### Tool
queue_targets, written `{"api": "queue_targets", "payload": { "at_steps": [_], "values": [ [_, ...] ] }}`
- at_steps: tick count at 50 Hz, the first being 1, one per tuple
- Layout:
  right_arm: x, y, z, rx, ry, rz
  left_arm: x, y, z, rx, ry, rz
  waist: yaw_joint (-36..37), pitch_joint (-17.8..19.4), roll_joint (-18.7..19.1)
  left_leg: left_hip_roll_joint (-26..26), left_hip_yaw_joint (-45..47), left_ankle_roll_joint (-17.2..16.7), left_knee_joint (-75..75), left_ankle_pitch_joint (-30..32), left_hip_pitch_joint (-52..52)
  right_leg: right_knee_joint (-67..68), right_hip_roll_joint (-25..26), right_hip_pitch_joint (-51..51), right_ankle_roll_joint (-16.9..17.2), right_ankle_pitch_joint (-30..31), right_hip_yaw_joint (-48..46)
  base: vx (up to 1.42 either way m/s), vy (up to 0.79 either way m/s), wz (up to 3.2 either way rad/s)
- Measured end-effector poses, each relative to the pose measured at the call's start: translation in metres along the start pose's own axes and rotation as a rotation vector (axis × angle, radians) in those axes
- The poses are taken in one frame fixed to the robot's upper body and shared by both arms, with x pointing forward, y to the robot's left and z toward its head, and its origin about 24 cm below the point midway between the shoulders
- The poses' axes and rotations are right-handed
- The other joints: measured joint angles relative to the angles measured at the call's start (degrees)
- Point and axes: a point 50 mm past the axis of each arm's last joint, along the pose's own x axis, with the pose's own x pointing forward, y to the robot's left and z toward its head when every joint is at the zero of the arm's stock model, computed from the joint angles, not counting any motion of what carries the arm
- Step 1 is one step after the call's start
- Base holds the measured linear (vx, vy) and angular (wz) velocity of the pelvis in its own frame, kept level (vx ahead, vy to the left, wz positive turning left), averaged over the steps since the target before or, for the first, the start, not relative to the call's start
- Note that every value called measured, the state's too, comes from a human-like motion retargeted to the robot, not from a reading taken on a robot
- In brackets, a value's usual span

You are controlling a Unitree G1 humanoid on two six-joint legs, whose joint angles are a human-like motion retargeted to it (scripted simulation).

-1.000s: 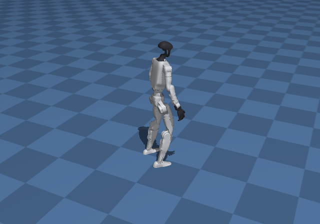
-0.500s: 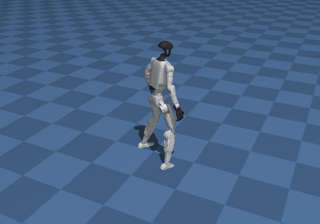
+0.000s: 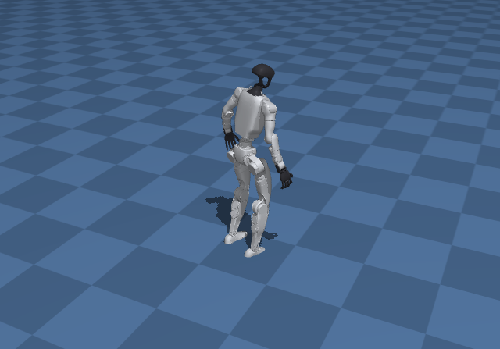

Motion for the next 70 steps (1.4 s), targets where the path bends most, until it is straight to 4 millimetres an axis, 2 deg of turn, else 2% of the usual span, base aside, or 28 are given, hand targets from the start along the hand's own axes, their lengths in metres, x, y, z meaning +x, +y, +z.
{"api": "queue_targets", "payload": {
  "at_steps": [7, 15, 26, 32, 50, 70],
  "values": [
    [0.000, 0.008, 0.004, -0.035, -0.021, 0.043, 0.000, -0.002, -0.010, 0.021, 0.063, 0.010, -0.96, -0.48, -1.50, -1.12, 0.54, 2.15, -8.60, 1.74, 3.66, 1.80, 0.25, -0.48, -1.18, -2.34, -1.52, 0.00, -0.06, 0.28],
    [-0.001, 0.019, 0.000, -0.099, -0.010, 0.114, 0.004, -0.009, -0.013, 0.067, 0.116, -0.003, -1.16, -1.22, -3.29, -1.45, -1.55, 2.11, -12.26, 3.26, 4.96, 3.50, 0.41, -0.84, -2.39, -3.45, -2.09, 0.00, -0.04, 0.31],
    [-0.002, 0.030, -0.006, -0.179, 0.023, 0.181, 0.013, -0.032, 0.000, 0.115, 0.110, -0.057, -0.04, -2.02, -4.52, -1.49, -5.01, 0.90, -13.06, 3.66, 5.56, 2.19, 0.60, 1.44, -4.41, -4.25, -4.32, 0.01, -0.04, 0.36],
    [-0.004, 0.035, -0.014, -0.197, 0.053, 0.203, 0.018, -0.038, 0.009, 0.134, 0.091, -0.068, 0.54, -2.62, -4.74, -1.32, -6.72, -0.16, -13.06, 3.90, 5.22, 0.99, 0.77, 2.54, -5.38, -4.23, -6.29, 0.00, -0.04, 0.40],
    [-0.012, 0.047, -0.044, -0.226, 0.165, 0.282, 0.027, -0.026, 0.036, 0.170, 0.057, -0.032, 1.30, -5.25, -4.62, -1.37, -10.87, -3.81, -13.60, 6.19, 2.66, -2.06, 1.11, 3.55, -7.62, -2.97, -11.09, -0.01, -0.03, 0.38],
    [-0.019, 0.048, -0.066, -0.255, 0.249, 0.303, 0.035, -0.022, 0.065, 0.164, 0.015, -0.002, 0.71, -8.36, -3.99, -1.89, -13.31, -6.89, -13.62, 8.08, -1.58, -3.01, 1.12, 1.68, -9.48, -1.86, -14.24, -0.02, 0.00, 0.31]
  ]
}}
